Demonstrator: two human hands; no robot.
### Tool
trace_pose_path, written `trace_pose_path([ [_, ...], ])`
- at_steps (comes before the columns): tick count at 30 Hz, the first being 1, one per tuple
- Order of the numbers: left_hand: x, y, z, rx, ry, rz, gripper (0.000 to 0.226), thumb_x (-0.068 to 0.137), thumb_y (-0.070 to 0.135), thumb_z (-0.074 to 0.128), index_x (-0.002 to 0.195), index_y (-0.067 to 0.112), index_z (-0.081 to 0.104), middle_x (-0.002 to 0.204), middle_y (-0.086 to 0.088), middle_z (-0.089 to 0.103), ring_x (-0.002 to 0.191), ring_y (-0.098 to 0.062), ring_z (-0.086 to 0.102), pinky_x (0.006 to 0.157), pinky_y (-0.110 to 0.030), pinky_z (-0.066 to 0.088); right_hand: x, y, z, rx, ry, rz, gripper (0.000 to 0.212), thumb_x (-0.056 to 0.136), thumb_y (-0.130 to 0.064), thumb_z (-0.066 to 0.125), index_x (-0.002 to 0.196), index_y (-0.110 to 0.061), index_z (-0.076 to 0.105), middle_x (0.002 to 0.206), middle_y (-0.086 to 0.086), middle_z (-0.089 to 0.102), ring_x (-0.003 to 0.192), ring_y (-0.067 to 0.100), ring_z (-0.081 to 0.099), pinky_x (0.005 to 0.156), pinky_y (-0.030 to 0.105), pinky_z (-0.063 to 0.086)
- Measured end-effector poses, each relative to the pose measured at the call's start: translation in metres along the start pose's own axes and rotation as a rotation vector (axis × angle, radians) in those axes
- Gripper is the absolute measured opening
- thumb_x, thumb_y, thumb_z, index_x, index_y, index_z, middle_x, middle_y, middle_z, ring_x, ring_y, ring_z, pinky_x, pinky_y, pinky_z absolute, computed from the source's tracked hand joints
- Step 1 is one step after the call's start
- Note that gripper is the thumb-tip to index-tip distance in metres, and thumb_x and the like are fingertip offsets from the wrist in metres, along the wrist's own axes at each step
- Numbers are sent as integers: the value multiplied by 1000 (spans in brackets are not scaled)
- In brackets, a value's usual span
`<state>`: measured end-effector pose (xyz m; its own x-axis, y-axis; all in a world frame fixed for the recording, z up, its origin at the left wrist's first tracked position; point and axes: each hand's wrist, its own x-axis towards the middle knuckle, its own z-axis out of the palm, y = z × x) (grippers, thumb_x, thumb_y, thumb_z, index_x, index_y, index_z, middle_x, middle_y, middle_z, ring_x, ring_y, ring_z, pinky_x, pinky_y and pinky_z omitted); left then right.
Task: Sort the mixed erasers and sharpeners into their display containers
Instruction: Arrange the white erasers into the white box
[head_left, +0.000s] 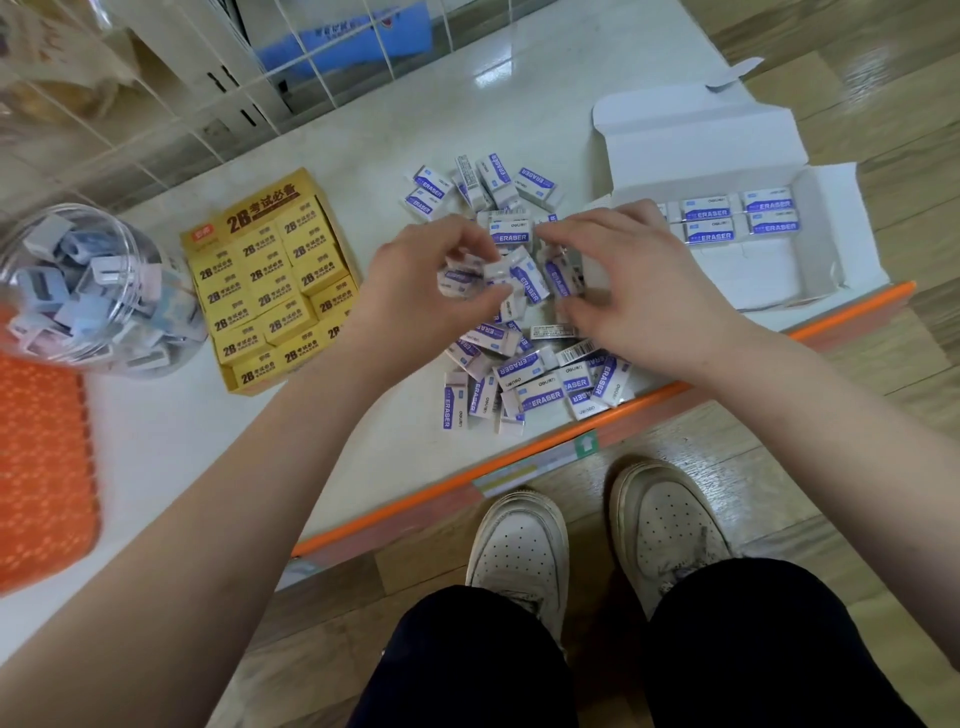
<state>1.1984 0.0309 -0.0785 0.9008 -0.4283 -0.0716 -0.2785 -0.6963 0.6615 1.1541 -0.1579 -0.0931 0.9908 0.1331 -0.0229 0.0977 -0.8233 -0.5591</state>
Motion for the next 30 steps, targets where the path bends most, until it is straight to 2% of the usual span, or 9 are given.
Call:
trace_pose_path([
  [2,-1,-3,-4,-68,2,-41,21,80,25,73,93,28,57,87,21,60,83,12,52,72,1,34,-2,1,-2,21,-23,1,60,78,-9,59,136,-22,47,131,-3,52,119,23,36,89,19,25],
  [5,-3,-7,-10,-63,-36,-22,24,83,23,69,100,32,55,88,18,59,82,7,52,72,-4,37,-3,1,-1,33,3,15,58,80,-16,64,135,-18,48,130,2,52,120,24,38,90,19,25],
  [9,-5,-15,-13,65,-146,61,25,84,24,66,102,40,63,100,15,58,93,0,49,80,-10,36,1,1,6,-88,26,32,55,81,-33,67,129,-11,53,120,9,56,117,29,41,96,39,38],
  [13,-7,-19,-13,61,-187,83,35,80,21,71,108,40,60,107,16,54,97,8,50,81,-2,33,2,-1,10,-133,57,28,44,82,-22,60,124,-13,58,111,8,59,113,30,43,89,47,44],
  [18,-7,-21,-19,63,-199,100,34,77,21,74,107,34,63,107,15,58,95,6,54,83,-11,42,0,-1,11,-42,117,49,46,80,-16,58,126,-14,56,109,6,61,112,27,44,87,45,44],
  [21,-8,-17,-19,59,-206,92,32,77,19,75,106,28,67,108,13,63,95,-1,58,86,-23,49,-2,-1,11,19,168,52,45,79,-14,58,124,-16,58,107,1,63,108,25,48,87,39,43],
  [24,-7,-14,-22,42,-204,59,30,77,15,75,104,27,68,104,14,65,89,-1,60,83,-14,48,-5,-4,8,91,196,62,43,78,-11,59,121,-19,60,105,-2,65,101,17,55,85,25,39],
  [27,-5,-11,-25,89,-196,35,26,77,16,76,100,27,69,84,22,64,74,4,60,71,-4,44,-10,-6,2,242,208,71,40,81,-9,61,120,-20,61,102,-6,64,92,5,56,83,11,37],
  [30,-3,-5,-25,81,-104,53,21,78,21,75,99,22,71,69,20,60,66,4,60,65,-5,44,-14,0,-10,288,248,53,41,81,-10,61,121,-18,61,99,-11,60,95,2,54,84,2,33],
])
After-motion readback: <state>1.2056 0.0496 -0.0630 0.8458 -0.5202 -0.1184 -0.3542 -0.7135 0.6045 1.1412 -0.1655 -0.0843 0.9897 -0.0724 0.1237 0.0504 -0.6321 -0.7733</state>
